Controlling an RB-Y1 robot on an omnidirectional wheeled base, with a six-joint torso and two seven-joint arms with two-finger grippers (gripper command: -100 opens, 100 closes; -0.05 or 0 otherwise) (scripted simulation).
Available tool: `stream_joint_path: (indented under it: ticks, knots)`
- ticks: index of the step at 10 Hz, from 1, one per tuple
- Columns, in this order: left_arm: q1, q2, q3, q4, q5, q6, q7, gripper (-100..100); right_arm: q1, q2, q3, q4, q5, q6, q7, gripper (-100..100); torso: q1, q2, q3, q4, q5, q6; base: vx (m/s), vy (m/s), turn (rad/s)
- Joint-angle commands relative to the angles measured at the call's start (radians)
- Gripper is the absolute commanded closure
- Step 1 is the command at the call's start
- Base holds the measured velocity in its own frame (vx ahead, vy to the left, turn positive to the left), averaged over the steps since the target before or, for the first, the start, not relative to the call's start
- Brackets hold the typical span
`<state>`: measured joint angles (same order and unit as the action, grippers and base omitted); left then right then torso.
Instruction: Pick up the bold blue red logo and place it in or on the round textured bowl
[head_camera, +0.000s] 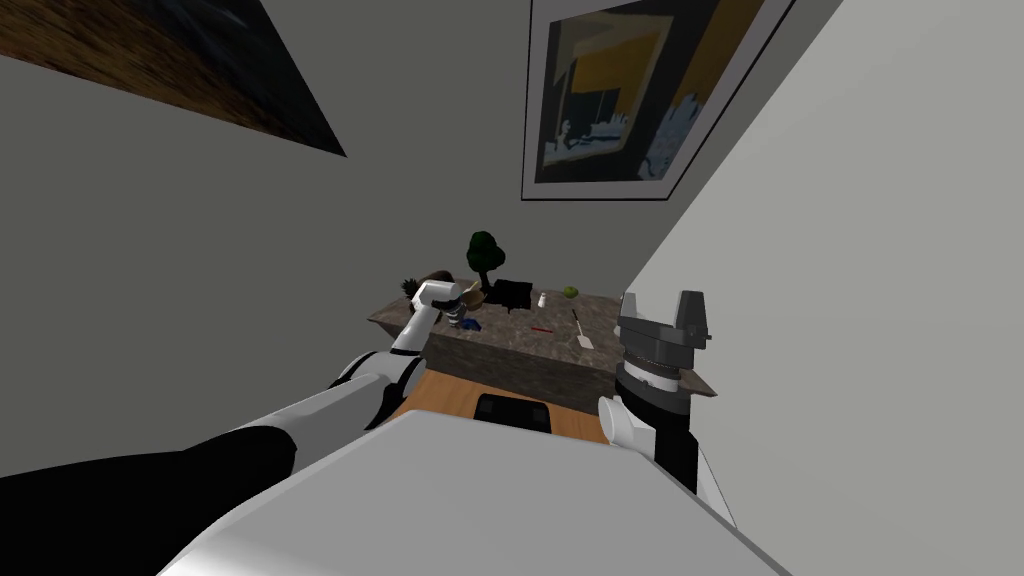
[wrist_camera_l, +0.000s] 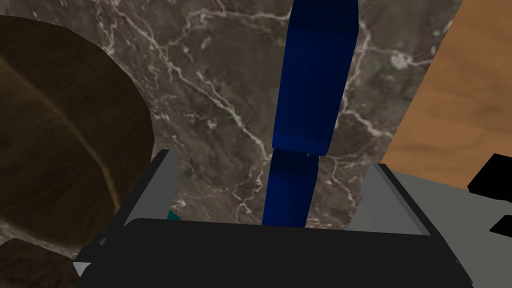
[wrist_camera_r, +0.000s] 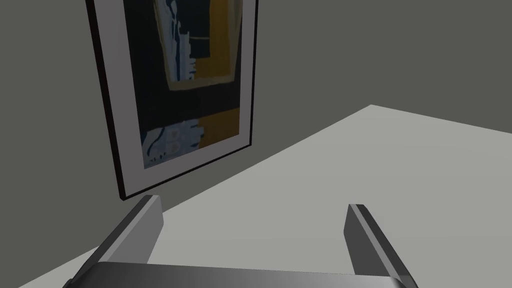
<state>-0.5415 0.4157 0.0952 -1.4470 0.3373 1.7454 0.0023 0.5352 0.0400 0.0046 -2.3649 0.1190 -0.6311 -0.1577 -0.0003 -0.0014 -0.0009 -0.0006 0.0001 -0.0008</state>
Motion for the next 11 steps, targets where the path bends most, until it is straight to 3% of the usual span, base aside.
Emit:
stream_joint_path:
  ticks: [1, 5, 6, 7, 8, 11]
  knots:
    - [-0.021, -0.002, 0.002, 0.023, 0.008, 0.050, -0.003, -100, 0.000, 0.000, 0.000, 0.000, 0.000, 0.000, 0.000, 0, 0.000, 0.000, 0.000, 0.000, 0.000, 0.000, 0.036, -0.004, -0.026]
    - [-0.043, -0.006, 0.004, 0.044, 0.017, 0.139, -0.004, -100, 0.000, 0.000, 0.000, 0.000, 0.000, 0.000, 0.000, 0, 0.000, 0.000, 0.000, 0.000, 0.000, 0.000, 0.025, 0.001, -0.012]
    - [-0.041, -0.005, 0.004, 0.042, 0.015, 0.123, -0.004, -100, 0.000, 0.000, 0.000, 0.000, 0.000, 0.000, 0.000, 0, 0.000, 0.000, 0.000, 0.000, 0.000, 0.000, 0.009, 0.002, -0.003]
    - [-0.042, -0.005, 0.004, 0.043, 0.016, 0.128, -0.004, 0, 0.000, 0.000, 0.000, 0.000, 0.000, 0.000, 0.000, 0, 0.000, 0.001, 0.000, 0.000, 0.000, 0.000, 0.000, 0.000, 0.000]
    - [-0.033, -0.011, 0.000, 0.064, 0.009, 0.097, -0.007, -100, 0.000, 0.000, 0.000, 0.000, 0.000, 0.000, 0.000, 0, 0.000, 0.002, 0.001, 0.000, 0.000, 0.000, 0.003, 0.004, -0.015]
    - [-0.020, -0.021, -0.007, 0.096, 0.000, 0.051, -0.011, -100, 0.000, 0.000, 0.000, 0.000, 0.000, 0.000, 0.000, 0, 0.000, 0.002, 0.001, 0.000, 0.000, 0.000, 0.003, 0.008, -0.015]
